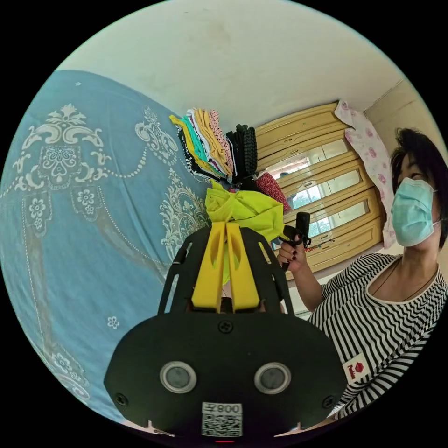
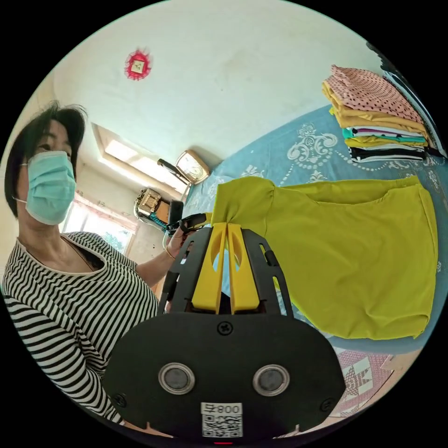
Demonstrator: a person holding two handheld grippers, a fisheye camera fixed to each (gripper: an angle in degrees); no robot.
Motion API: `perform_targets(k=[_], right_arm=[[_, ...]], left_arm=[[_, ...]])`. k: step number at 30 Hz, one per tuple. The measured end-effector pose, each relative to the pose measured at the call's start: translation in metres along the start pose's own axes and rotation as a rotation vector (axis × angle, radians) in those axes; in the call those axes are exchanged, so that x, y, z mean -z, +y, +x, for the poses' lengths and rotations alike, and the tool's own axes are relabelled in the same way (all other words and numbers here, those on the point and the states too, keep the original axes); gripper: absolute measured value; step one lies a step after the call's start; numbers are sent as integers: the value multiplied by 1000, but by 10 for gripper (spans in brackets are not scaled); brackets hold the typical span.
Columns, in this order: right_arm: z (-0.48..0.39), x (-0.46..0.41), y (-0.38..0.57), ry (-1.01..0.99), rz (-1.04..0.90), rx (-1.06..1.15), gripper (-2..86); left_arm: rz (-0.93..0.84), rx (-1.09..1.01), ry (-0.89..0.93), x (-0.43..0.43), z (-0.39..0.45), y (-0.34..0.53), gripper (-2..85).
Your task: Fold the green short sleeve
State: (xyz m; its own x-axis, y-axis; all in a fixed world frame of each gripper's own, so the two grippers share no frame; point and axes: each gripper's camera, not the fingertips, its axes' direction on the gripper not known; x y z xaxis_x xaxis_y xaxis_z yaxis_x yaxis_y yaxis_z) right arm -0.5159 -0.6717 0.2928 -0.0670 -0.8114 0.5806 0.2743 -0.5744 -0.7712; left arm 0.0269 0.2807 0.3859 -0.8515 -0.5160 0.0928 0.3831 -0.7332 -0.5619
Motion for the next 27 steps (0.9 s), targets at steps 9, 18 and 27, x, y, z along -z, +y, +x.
perform_targets(k=[9,18,27], right_arm=[[-153,163,26,-64,75,199,1],[-230,371,76,11,179,224,1],[-258,537,59,86,274,242,1]], left_arm=[[145,-40,-133,176,49,250,10],[185,-74,-228,258,37,401,71],[-67,-46,-28,174,-60,374,104]])
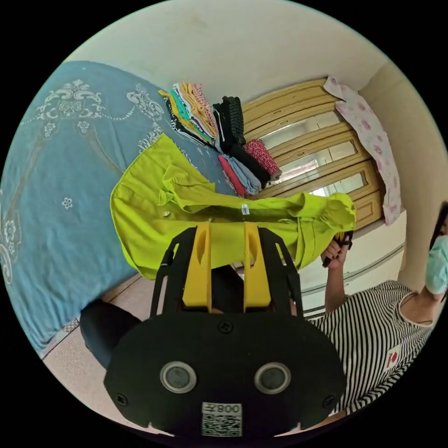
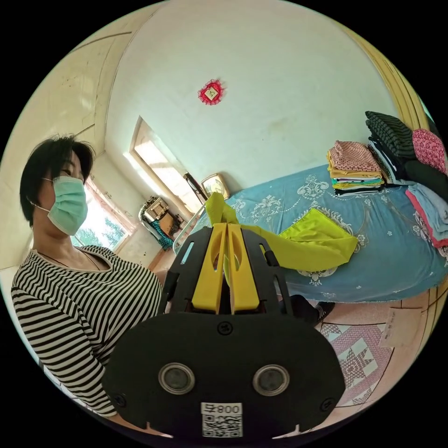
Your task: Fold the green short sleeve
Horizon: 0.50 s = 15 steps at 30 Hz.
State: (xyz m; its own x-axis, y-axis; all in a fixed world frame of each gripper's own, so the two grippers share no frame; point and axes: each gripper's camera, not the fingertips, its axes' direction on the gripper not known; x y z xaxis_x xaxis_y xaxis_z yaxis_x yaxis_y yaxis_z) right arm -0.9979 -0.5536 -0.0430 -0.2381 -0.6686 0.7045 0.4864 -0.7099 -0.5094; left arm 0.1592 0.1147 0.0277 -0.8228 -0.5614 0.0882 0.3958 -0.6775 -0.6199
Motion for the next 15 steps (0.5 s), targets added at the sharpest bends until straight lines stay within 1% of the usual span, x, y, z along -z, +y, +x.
perform_targets(k=[2,4,6,10,13,15], right_arm=[[6,20,-10,13,0,-18,1],[14,39,-20,23,0,-35,1],[28,64,-33,28,6,-65,1],[49,99,-54,28,20,-107,1],[66,122,-74,24,19,-133,1],[79,137,-91,21,4,-149,1]], left_arm=[[-1,61,29,-7,-28,-7,113],[-38,128,17,-16,-56,-13,121],[-116,209,-23,-28,-95,-17,125],[-194,308,-54,-39,-144,-14,123],[-244,350,-45,-47,-173,-8,108],[-296,342,-69,-49,-187,-1,62]])
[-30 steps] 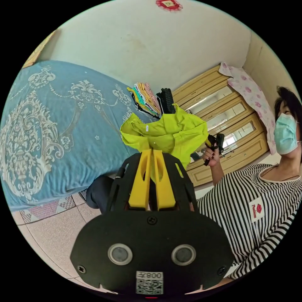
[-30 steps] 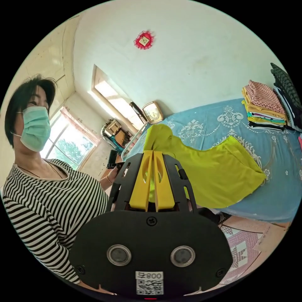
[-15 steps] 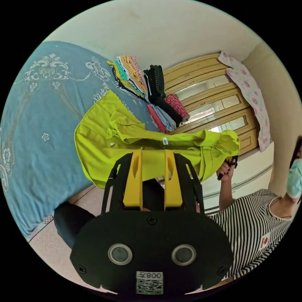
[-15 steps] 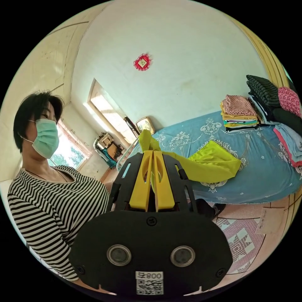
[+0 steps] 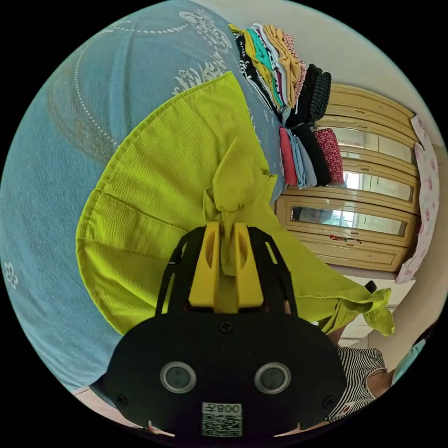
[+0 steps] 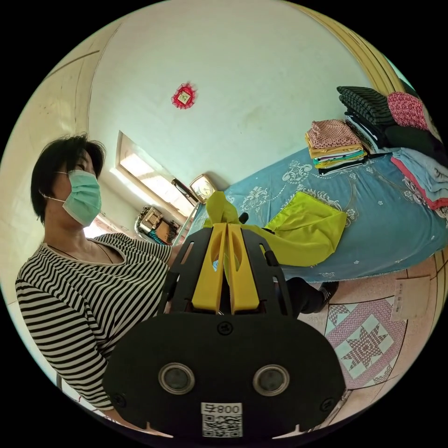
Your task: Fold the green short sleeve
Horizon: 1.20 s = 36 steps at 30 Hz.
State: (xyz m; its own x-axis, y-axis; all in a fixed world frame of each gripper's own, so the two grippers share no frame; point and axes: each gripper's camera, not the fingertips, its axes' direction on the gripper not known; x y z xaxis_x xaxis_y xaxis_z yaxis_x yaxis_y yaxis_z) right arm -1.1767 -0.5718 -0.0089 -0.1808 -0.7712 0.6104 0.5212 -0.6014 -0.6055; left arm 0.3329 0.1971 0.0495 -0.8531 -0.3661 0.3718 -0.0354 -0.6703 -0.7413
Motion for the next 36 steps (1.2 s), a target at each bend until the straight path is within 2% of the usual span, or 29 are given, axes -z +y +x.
perform_targets(k=[4,7,9,16,21,24,30,36], right_arm=[[11,21,-25,6,-21,-8,0],[16,43,-43,-6,-5,2,0],[14,61,-56,-26,18,32,0],[-19,111,-79,-79,114,184,0],[-63,149,-86,-119,222,329,1],[-96,161,-87,-138,264,419,1],[-163,175,-78,-169,329,582,1],[-216,166,-57,-184,355,695,1]], left_arm=[[19,-20,32,15,-17,23,24],[104,-82,162,54,-22,61,17],[196,-162,253,103,-17,102,14],[491,-456,269,276,19,263,12],[778,-695,214,389,49,430,12],[886,-802,166,428,64,516,12],[1046,-935,-21,459,87,663,11],[1155,-996,-120,475,82,764,12]])
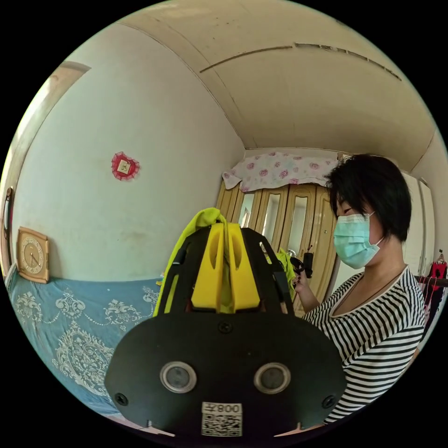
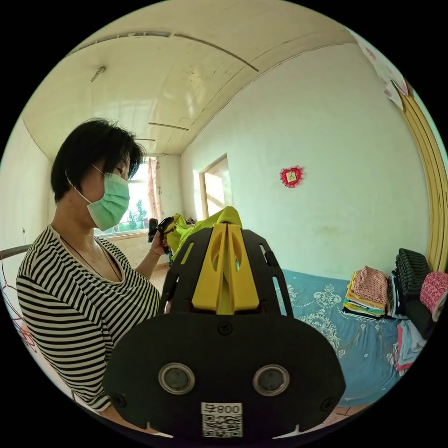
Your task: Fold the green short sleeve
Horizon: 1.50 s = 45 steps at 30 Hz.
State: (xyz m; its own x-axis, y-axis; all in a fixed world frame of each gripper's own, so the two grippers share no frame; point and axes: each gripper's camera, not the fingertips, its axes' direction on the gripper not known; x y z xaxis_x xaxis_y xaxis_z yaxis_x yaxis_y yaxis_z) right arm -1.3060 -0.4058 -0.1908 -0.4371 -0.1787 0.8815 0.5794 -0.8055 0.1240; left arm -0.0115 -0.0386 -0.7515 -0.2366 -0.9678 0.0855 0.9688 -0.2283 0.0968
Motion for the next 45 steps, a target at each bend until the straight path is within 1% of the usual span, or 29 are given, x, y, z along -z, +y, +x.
perform_targets(k=[3,7,13,16,18,19,21,22,24,25,27,28,30,31,33,35,37,41,45], right_arm=[[-17,-20,1,-10,0,39,1],[-20,-59,9,-20,-13,50,2],[12,-158,28,-58,-40,2,1],[43,-223,36,-56,-76,-12,1],[84,-288,48,-34,-126,-44,1],[96,-306,53,-30,-137,-53,1],[150,-382,76,-11,-192,-106,1],[164,-403,83,-1,-216,-122,1],[219,-488,114,36,-311,-180,1],[233,-510,123,44,-337,-199,2],[289,-595,169,46,-425,-296,2],[304,-615,184,49,-450,-335,2],[359,-689,253,82,-567,-483,2],[371,-706,273,102,-605,-535,2],[403,-752,353,192,-745,-681,2],[409,-770,406,274,-840,-786,2],[395,-777,447,252,-873,-817,2],[327,-757,517,171,-883,-866,8],[235,-721,575,156,-915,-925,36]], left_arm=[[18,-29,-45,26,8,3,13],[9,-35,-101,38,0,10,14],[-27,2,-156,22,-55,26,13],[-73,52,-176,-8,-112,36,14],[-119,96,-225,-42,-170,50,15],[-131,103,-236,-51,-185,55,15],[-180,152,-289,-93,-253,77,17],[-197,165,-299,-104,-271,84,18],[-238,254,-307,-148,-343,116,23],[-266,262,-312,-160,-360,125,24],[-337,371,-347,-204,-429,171,36],[-369,385,-343,-216,-445,186,40],[-503,540,-371,-254,-508,253,62],[-539,573,-366,-261,-521,272,66],[-645,710,-441,-271,-552,345,78],[-683,780,-467,-263,-556,391,84],[-690,822,-452,-246,-543,430,89],[-789,872,-499,-188,-477,496,107],[-861,1008,-526,-133,-412,554,122]])
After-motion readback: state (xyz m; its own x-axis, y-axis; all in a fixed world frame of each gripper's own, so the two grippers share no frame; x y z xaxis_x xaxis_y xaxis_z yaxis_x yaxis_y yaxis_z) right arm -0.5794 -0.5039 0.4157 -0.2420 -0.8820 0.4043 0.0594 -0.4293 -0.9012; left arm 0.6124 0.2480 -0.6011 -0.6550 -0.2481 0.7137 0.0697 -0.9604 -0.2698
